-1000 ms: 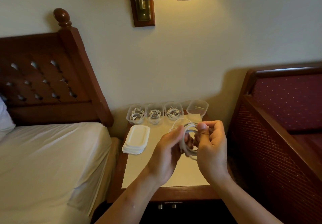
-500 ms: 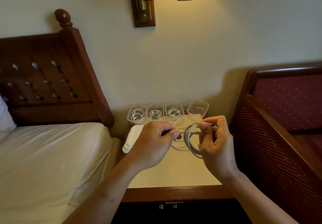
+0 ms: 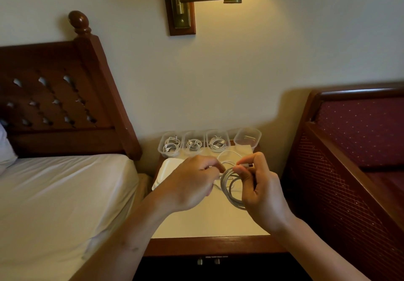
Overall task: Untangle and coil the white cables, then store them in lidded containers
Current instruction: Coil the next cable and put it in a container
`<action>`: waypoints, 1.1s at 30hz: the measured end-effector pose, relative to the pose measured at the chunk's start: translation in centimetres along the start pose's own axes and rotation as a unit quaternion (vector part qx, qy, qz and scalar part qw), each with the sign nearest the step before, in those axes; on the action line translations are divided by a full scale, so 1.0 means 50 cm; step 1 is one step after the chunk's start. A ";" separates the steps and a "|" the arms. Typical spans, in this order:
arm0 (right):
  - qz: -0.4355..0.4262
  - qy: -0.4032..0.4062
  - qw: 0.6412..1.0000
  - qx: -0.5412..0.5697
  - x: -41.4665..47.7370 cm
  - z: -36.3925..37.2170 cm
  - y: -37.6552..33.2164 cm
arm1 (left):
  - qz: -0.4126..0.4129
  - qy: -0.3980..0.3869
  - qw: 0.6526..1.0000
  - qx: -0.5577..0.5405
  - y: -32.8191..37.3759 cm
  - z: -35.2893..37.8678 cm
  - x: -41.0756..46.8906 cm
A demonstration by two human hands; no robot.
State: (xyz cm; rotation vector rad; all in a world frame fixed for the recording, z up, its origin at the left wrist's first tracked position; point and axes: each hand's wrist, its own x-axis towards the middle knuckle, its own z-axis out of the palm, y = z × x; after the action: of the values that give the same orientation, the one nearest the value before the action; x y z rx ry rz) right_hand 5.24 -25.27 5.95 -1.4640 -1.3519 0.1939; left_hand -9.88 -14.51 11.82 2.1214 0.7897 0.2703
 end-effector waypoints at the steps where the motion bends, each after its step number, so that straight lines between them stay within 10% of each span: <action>1: -0.011 -0.014 1.000 -0.005 0.001 0.000 0.000 | 0.007 -0.021 1.000 0.010 0.004 -0.003 -0.001; 7: -0.031 0.012 0.999 0.034 0.009 -0.005 -0.009 | 0.064 -0.037 0.990 -0.117 -0.003 0.017 0.010; 14: -0.017 0.104 0.991 0.078 0.006 0.009 -0.020 | 0.051 0.000 0.903 -0.427 0.001 0.077 -0.002; 33: 0.093 0.108 0.981 0.130 0.047 -0.023 -0.034 | 0.021 0.060 0.943 -0.326 0.026 0.091 0.002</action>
State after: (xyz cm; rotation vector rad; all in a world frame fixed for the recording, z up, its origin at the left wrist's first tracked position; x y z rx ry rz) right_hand 5.80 -24.46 8.92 -1.3465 -0.9759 0.3117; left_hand -7.20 -17.95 9.93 1.5036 0.6113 0.5996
